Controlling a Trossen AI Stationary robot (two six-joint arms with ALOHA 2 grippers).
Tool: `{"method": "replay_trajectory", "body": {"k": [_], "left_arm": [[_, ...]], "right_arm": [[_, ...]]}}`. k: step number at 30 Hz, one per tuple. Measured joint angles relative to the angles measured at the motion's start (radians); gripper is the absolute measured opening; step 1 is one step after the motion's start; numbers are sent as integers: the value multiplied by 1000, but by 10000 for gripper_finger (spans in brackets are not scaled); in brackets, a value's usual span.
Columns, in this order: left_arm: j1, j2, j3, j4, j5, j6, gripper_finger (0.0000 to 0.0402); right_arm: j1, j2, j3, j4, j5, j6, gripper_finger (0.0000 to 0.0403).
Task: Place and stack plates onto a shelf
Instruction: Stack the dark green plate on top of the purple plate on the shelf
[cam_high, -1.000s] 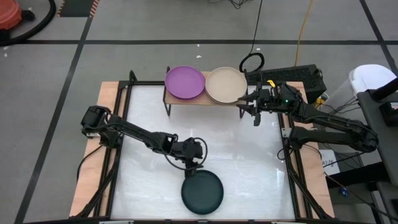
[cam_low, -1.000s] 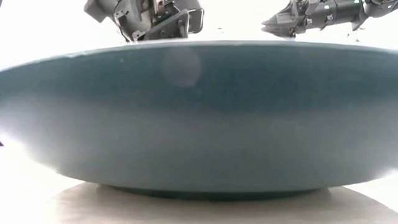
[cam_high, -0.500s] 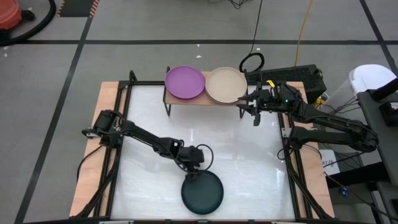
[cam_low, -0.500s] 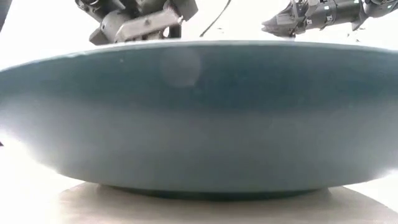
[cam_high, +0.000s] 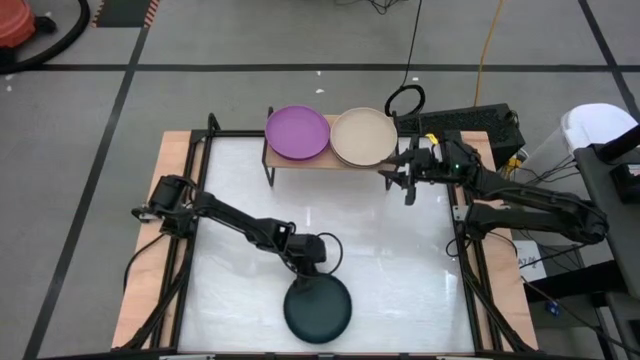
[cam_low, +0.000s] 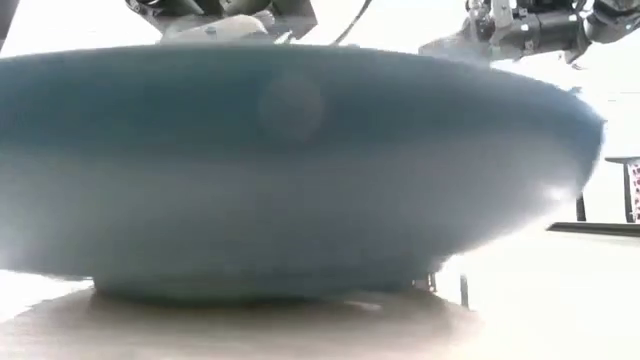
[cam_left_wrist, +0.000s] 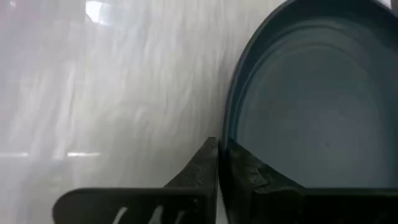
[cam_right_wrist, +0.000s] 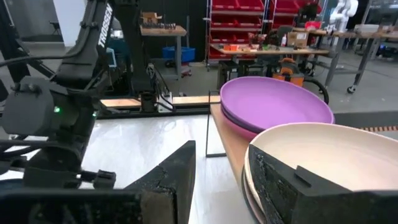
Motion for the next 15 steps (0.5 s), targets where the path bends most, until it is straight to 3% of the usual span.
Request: {"method": "replay_trajectory", "body": {"k": [7, 15], "left_arm": [[52, -140, 1, -92, -21, 65, 10], [190, -473, 70, -346, -295, 159, 9]], "right_arm": [[0, 0, -56, 90, 0, 3, 130], [0, -15, -57, 94, -2, 4, 130]]}}
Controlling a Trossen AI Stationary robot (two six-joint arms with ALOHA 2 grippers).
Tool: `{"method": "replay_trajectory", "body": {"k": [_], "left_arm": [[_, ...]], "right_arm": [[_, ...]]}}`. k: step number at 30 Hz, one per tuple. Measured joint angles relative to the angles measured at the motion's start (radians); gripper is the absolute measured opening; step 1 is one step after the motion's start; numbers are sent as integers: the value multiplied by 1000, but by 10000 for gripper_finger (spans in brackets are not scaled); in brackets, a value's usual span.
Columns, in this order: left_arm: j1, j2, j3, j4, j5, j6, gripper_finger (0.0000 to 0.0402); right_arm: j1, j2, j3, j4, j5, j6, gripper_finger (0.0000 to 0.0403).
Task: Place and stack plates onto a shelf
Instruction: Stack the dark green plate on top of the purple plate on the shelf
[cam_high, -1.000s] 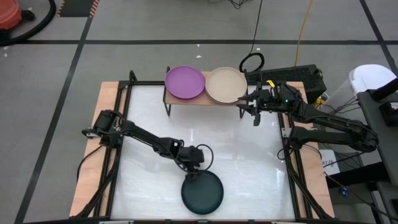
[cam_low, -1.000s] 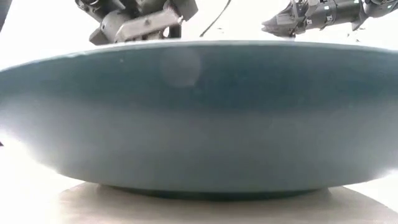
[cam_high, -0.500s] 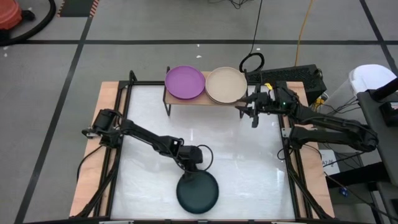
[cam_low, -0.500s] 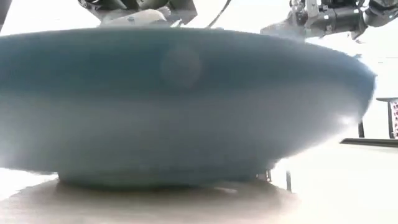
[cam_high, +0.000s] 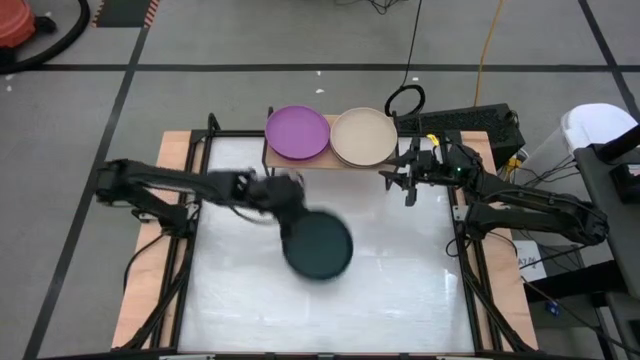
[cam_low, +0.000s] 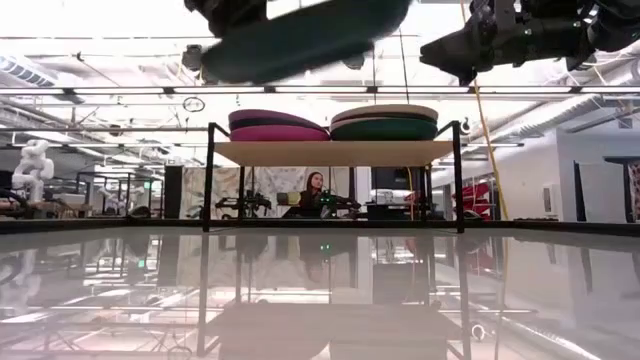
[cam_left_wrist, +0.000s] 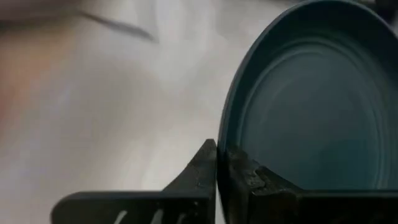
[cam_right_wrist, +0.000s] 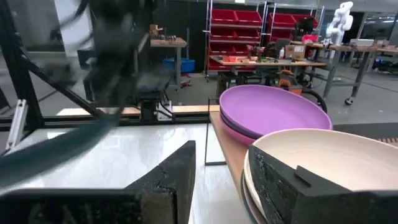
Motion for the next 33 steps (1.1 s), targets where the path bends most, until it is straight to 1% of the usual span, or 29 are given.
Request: {"method": "replay_trajectory", "body": {"k": [2, 4, 7, 10, 12, 14, 16, 19, 21, 25, 28, 33], "left_arm": [[63, -71, 28, -33, -76, 20, 9], [139, -120, 63, -73, -118, 45, 9], [259, -170, 118, -64, -133, 92, 9], [382, -171, 185, -36, -123, 137, 9], [471, -150, 214, -62, -93, 152, 9], [547, -113, 245, -39, -23, 153, 9], [625, -88, 254, -64, 50, 155, 9], [725, -33, 263, -57, 113, 148, 9], [785, 0, 261, -111, 159, 132, 9], [856, 47, 260, -182, 237, 118, 9], [881, 65, 260, -206, 240, 133, 18], [882, 62, 261, -179, 231, 186, 52]], "right_arm": [[0, -6, 0, -1, 0, 3, 130], [0, -13, 0, -1, -1, 6, 130], [0, -21, 0, 0, -1, 19, 130], [0, -24, 0, 0, -1, 19, 130], [0, -26, 0, 3, -1, 19, 130], [0, -25, 0, 3, -1, 19, 130], [0, -25, 0, 3, -1, 17, 130], [0, -25, 0, 3, -2, 11, 130], [0, -25, 0, 2, -2, 16, 130], [0, -25, 0, -3, -2, 19, 130], [0, -25, 0, -3, -2, 19, 130], [0, -25, 0, -3, -2, 26, 130]]}}
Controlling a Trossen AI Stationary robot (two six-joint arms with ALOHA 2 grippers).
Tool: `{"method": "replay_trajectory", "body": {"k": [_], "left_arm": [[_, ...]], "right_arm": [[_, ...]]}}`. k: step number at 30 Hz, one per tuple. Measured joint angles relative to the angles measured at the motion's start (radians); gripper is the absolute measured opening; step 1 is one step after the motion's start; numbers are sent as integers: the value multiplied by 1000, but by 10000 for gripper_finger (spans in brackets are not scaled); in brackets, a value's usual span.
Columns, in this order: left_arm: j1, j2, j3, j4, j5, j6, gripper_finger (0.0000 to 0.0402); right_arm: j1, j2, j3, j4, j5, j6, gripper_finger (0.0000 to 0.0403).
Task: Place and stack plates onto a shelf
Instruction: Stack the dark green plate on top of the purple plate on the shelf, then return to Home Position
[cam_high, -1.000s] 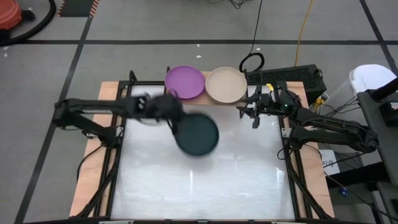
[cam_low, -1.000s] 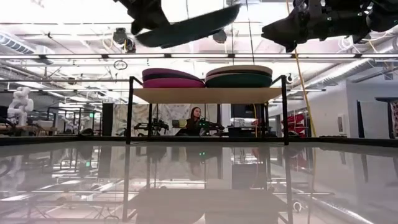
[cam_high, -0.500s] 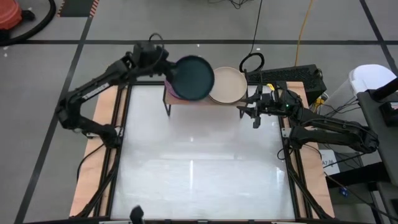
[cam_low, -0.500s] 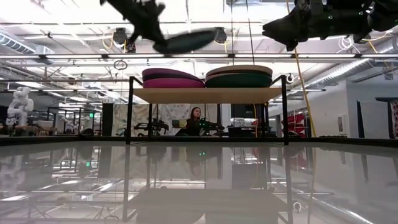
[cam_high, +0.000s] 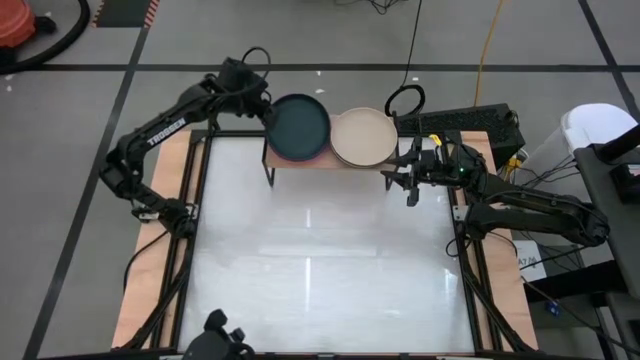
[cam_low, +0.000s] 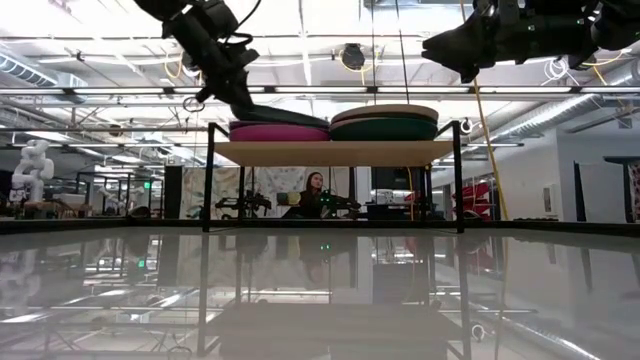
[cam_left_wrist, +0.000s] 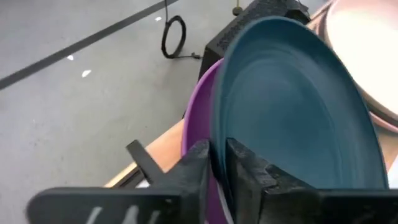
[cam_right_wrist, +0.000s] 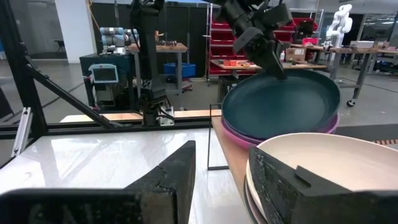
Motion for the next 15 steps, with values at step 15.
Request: {"method": "replay_trajectory", "body": {"k": [15], "left_arm": [[-6, -68, 0, 86, 2, 6, 193]], "right_arm": [[0, -55, 0, 1, 1, 22, 130]]}}
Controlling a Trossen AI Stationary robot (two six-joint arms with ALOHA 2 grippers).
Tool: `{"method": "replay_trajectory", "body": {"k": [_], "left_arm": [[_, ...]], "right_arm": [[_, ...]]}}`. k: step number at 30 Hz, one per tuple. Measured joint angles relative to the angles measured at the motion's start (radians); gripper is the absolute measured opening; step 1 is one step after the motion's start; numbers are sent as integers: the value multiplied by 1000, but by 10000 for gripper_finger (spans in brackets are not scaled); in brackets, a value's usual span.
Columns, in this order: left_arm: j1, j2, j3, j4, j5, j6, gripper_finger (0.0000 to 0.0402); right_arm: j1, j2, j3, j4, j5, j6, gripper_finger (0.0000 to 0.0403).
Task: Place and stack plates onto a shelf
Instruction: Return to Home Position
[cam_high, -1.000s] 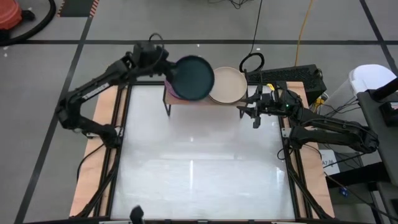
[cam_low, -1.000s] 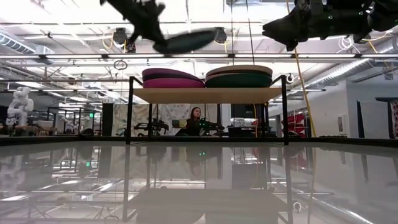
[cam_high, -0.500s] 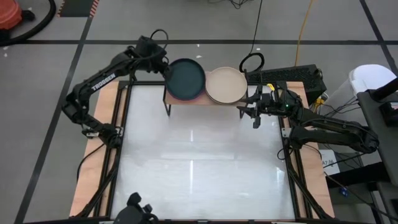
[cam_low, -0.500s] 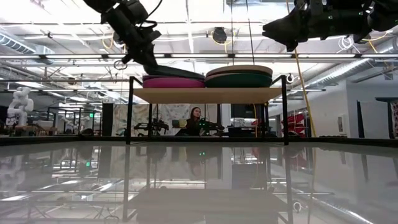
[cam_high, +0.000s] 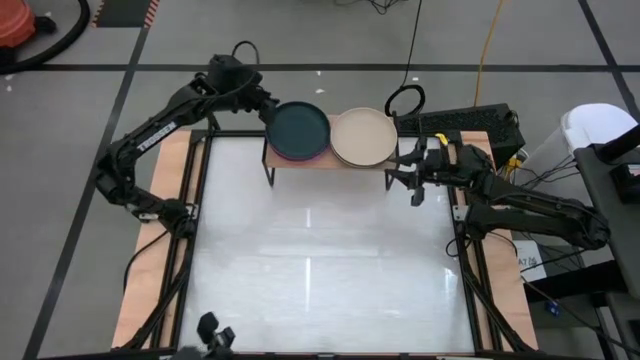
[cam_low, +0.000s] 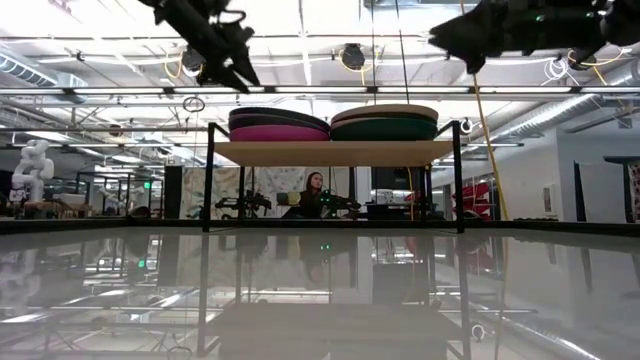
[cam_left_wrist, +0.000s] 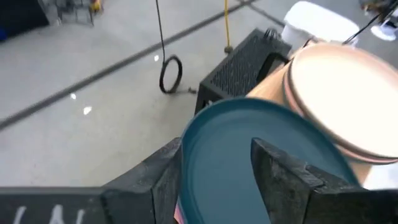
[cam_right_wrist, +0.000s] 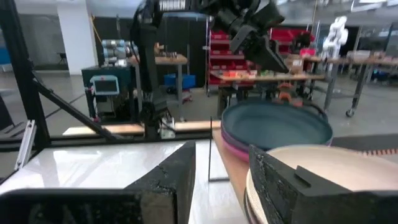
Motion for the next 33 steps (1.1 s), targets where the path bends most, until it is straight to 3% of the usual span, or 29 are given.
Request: {"method": "replay_trajectory", "body": {"k": [7, 14, 21, 30, 33], "left_arm": [[-71, -171, 0, 0, -2, 62, 188], [-287, -345, -82, 85, -113, 102, 129], [-486, -537, -359, 331, -187, 87, 95], [-662, -730, -729, 573, -288, 29, 92], [-707, -779, -838, 654, -325, 19, 92]], "right_arm": [[0, -156, 0, -65, 1, -58, 130], [-16, -324, 23, -279, 42, -49, 130], [-16, -457, 46, -516, 166, -43, 116], [-15, -629, 46, -672, 192, 16, 14], [-15, -670, 33, -691, 192, 33, 5]]}}
